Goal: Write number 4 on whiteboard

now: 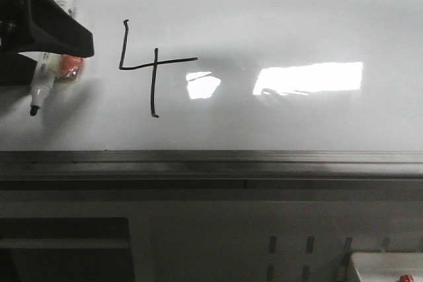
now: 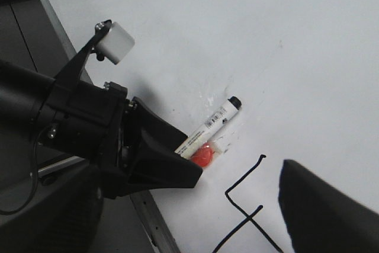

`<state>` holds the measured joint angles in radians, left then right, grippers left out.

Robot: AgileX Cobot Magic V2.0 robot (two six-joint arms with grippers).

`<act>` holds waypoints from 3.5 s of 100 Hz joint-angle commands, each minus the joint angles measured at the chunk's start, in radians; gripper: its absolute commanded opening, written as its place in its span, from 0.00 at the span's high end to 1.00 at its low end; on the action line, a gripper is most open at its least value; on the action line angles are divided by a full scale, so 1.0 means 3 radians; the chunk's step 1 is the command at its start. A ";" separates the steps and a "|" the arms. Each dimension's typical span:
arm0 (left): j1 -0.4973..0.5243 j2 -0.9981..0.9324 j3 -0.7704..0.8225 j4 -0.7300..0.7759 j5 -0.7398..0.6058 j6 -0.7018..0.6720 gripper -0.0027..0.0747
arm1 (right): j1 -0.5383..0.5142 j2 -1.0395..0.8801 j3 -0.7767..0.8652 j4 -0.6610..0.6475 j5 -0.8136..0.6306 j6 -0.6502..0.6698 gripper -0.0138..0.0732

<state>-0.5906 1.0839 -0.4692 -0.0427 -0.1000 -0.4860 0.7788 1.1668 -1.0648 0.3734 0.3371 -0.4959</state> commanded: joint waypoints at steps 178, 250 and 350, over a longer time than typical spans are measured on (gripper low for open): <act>0.0002 -0.3243 0.0562 0.1214 0.0486 0.0325 0.99 | -0.0237 -0.3152 0.2384 -0.0016 -0.0618 -0.0008 0.92; 0.1711 -0.3719 0.1591 0.0353 0.0844 0.1303 0.99 | -0.0237 -0.3152 0.2384 -0.0016 -0.0622 -0.0008 0.92; 0.1711 -0.3719 0.1694 0.0353 0.1307 0.1303 0.99 | -0.0237 -0.3152 0.2384 -0.0016 -0.0622 -0.0008 0.92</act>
<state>-0.0804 -0.0059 0.0037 0.0709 0.3411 -0.0936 0.7144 0.2122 -0.3241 0.3734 0.2251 -0.4959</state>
